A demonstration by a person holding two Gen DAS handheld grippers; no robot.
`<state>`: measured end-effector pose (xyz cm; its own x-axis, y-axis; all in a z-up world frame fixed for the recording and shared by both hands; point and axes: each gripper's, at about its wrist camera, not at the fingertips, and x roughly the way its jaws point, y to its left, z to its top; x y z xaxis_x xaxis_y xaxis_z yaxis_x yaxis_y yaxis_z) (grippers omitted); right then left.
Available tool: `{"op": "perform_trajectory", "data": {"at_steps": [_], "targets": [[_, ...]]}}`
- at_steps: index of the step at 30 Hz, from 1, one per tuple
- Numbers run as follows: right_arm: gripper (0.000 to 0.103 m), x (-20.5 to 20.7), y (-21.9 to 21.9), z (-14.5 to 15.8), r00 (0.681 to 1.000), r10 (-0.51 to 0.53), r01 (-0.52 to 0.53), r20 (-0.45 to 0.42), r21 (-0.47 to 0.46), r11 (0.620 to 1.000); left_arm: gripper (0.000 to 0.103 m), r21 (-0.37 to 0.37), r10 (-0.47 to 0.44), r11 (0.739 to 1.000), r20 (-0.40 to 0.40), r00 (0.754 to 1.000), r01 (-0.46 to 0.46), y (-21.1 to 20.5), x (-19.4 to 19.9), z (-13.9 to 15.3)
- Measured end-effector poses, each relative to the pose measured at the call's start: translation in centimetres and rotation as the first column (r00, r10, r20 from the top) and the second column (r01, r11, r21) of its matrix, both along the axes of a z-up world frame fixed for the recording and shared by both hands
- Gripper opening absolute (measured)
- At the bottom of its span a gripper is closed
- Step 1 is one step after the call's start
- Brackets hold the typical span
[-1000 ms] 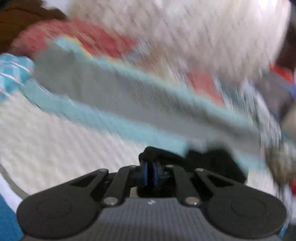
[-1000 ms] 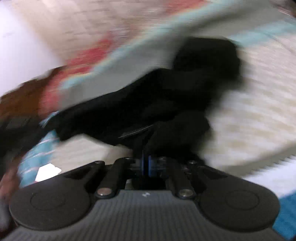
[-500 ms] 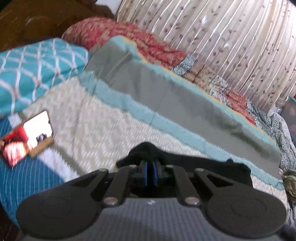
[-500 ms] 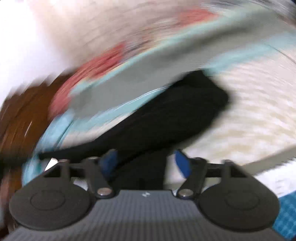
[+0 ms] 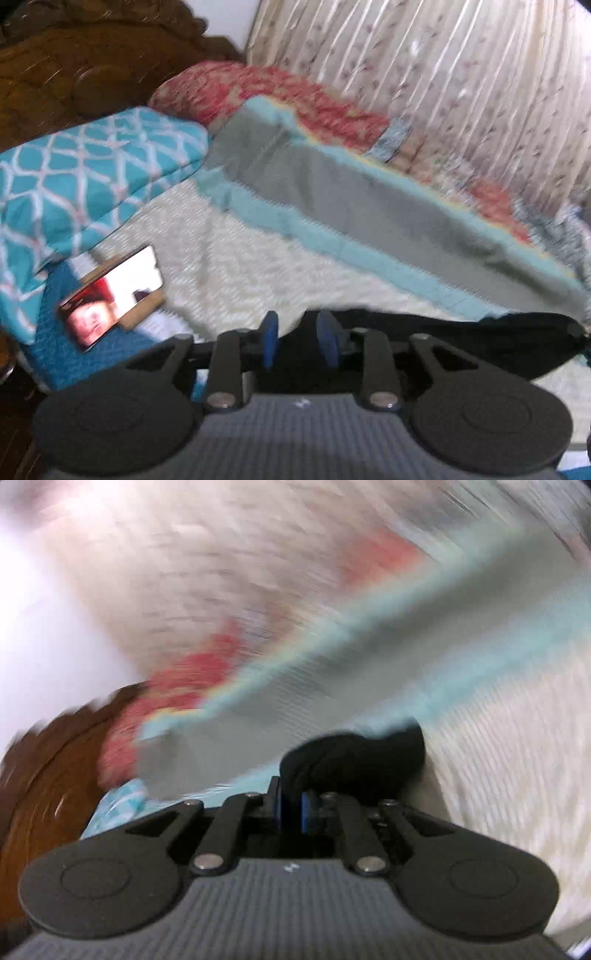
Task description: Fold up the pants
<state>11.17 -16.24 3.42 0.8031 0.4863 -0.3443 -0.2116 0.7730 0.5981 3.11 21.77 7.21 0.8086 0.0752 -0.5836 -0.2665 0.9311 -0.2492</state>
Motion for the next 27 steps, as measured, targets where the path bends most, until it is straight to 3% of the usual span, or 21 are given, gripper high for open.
{"op": "perform_trajectory", "data": {"at_steps": [3,5,8,10,13,16,17,19,22,24,27], "targets": [[0.012,-3.9,2.5,3.2,0.977,0.175,-0.175,0.125,-0.013,0.985,0.043,-0.034,-0.17,0.984,0.108,0.98,0.174,-3.6,0.7,1.5],[0.012,-5.6,4.1,3.9,0.957,0.256,-0.264,0.134,0.041,0.964,0.05,0.049,-0.303,0.953,0.177,0.936,0.299,-7.7,0.4,2.3],[0.012,-7.5,4.2,3.7,0.948,0.294,-0.306,0.12,0.09,0.948,0.055,0.231,-0.524,0.846,0.196,0.829,0.481,-13.6,-1.0,2.1],[0.012,-8.3,3.0,4.1,0.946,0.311,-0.321,0.091,0.14,0.937,0.056,0.304,-0.599,0.788,0.177,0.781,0.535,-15.9,-1.7,1.4],[0.012,-7.1,2.1,4.9,0.942,0.331,-0.337,0.061,0.223,0.915,0.057,0.336,-0.636,0.753,0.149,0.757,0.566,-17.7,-1.4,0.1],[0.012,-5.5,2.5,5.3,0.919,0.381,-0.393,0.101,0.303,0.868,0.057,0.411,-0.648,0.716,0.091,0.756,0.564,-19.6,0.2,-1.4],[0.012,-5.6,2.9,5.4,0.913,0.393,-0.407,0.11,0.313,0.858,0.044,0.43,-0.645,0.71,0.078,0.761,0.558,-20.2,0.8,-1.8],[0.012,-5.5,3.1,5.9,0.911,0.398,-0.412,0.112,0.306,0.858,0.014,0.383,-0.611,0.745,0.066,0.789,0.545,-19.9,2.2,-2.0],[0.017,-4.8,3.5,5.6,0.927,0.36,-0.376,0.107,0.274,0.885,0.01,0.201,-0.536,0.836,0.097,0.839,0.511,-17.2,4.0,-1.5],[0.022,-4.3,3.2,5.0,0.945,0.317,-0.328,0.082,0.265,0.907,0.01,0.168,-0.475,0.874,0.1,0.874,0.455,-15.7,4.8,-1.3],[0.024,-4.0,3.2,3.5,0.943,0.329,-0.33,0.046,0.239,0.913,0.01,0.129,-0.366,0.926,0.09,0.926,0.354,-12.6,6.1,-1.0]]}}
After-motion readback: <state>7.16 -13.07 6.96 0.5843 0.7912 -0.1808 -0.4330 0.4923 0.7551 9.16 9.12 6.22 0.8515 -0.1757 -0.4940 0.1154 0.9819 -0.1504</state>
